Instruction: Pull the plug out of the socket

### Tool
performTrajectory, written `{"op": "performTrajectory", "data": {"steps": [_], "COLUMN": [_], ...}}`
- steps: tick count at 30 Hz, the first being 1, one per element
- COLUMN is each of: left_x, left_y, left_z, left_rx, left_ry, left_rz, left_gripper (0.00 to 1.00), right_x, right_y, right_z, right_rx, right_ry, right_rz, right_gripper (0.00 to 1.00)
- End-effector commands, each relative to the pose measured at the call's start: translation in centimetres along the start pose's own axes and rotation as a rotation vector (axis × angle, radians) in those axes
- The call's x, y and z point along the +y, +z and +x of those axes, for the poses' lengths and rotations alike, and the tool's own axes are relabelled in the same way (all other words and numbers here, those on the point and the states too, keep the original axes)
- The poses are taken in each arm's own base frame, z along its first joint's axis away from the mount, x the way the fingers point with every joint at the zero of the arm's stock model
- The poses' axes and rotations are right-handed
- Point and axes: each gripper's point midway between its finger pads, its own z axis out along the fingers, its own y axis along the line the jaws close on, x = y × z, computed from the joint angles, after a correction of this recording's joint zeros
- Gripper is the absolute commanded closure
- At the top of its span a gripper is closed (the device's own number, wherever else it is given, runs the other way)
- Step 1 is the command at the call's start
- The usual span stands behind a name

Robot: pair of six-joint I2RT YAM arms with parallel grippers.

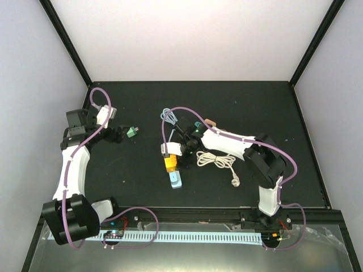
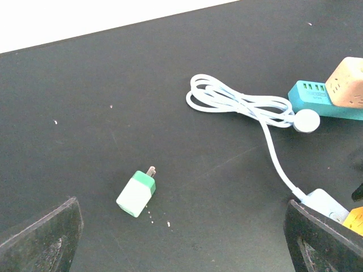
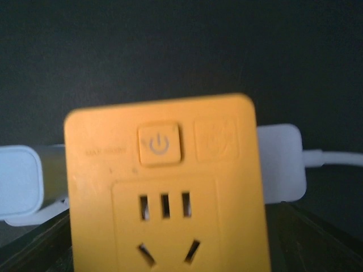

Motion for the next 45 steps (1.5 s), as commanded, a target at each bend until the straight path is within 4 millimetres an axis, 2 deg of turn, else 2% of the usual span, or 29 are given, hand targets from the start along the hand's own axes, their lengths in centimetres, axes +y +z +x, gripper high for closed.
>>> {"op": "performTrajectory", "data": {"steps": [1, 3, 5, 10, 12, 16, 20, 27, 30, 32, 34, 39, 42, 45], "left_x": [-0.7, -0.7, -0.7, -0.9, -1.0, -1.5, -1.9, -3.1, -4.0, -4.7, -5.2, -7.1, -8.1, -9.2], "left_y": [-0.3, -0.3, -0.4, -0.8, -0.9, -0.5, 0.5, 1.5, 1.7, 1.7, 1.6, 1.8, 2.2, 2.9], "left_z": [-0.9, -0.9, -0.9, -1.2, -1.3, -0.9, 0.0, 1.9, 2.7, 3.3, 3.9, 6.4, 7.7, 8.7], "left_rx": [-0.028, -0.028, -0.026, -0.039, -0.044, -0.028, -0.001, 0.044, 0.064, 0.081, 0.093, 0.152, 0.179, 0.198], "left_ry": [0.017, 0.019, 0.017, 0.019, 0.022, 0.020, 0.021, 0.036, 0.081, 0.125, 0.145, 0.206, 0.214, 0.215], "left_rz": [0.021, 0.015, 0.016, 0.004, -0.006, -0.010, -0.023, 0.016, 0.038, 0.053, 0.067, 0.112, 0.140, 0.167], "left_gripper": [0.01, 0.01, 0.01, 0.01, 0.01, 0.01, 0.01, 0.03, 0.06, 0.08, 0.10, 0.19, 0.24, 0.25], "right_x": [0.0, 0.0, 0.3, 0.2, -0.3, -2.6, -5.9, -10.2, -12.8, -14.0, -14.8, -15.8, -15.7, -15.2], "right_y": [-0.1, 0.1, 0.5, 1.3, 1.5, 1.9, 2.1, 1.8, 1.4, 1.4, 1.3, 1.9, 2.5, 3.2], "right_z": [-1.8, -1.8, -1.7, -1.2, -1.2, -1.2, -0.9, -0.1, 0.3, 0.4, 0.3, 0.5, 0.9, 1.3], "right_rx": [-0.011, -0.003, 0.015, 0.038, 0.037, 0.047, 0.049, 0.031, 0.031, 0.031, 0.022, 0.023, 0.028, 0.034], "right_ry": [-0.068, -0.083, -0.100, -0.088, -0.063, 0.019, 0.156, 0.313, 0.417, 0.471, 0.516, 0.592, 0.644, 0.701], "right_rz": [-0.001, -0.002, -0.012, -0.025, -0.002, 0.096, 0.167, 0.284, 0.367, 0.403, 0.435, 0.464, 0.463, 0.436], "right_gripper": [0.11, 0.13, 0.20, 0.47, 0.57, 0.66, 0.73, 0.80, 0.91, 0.94, 0.99, 0.99, 0.99, 0.99]}}
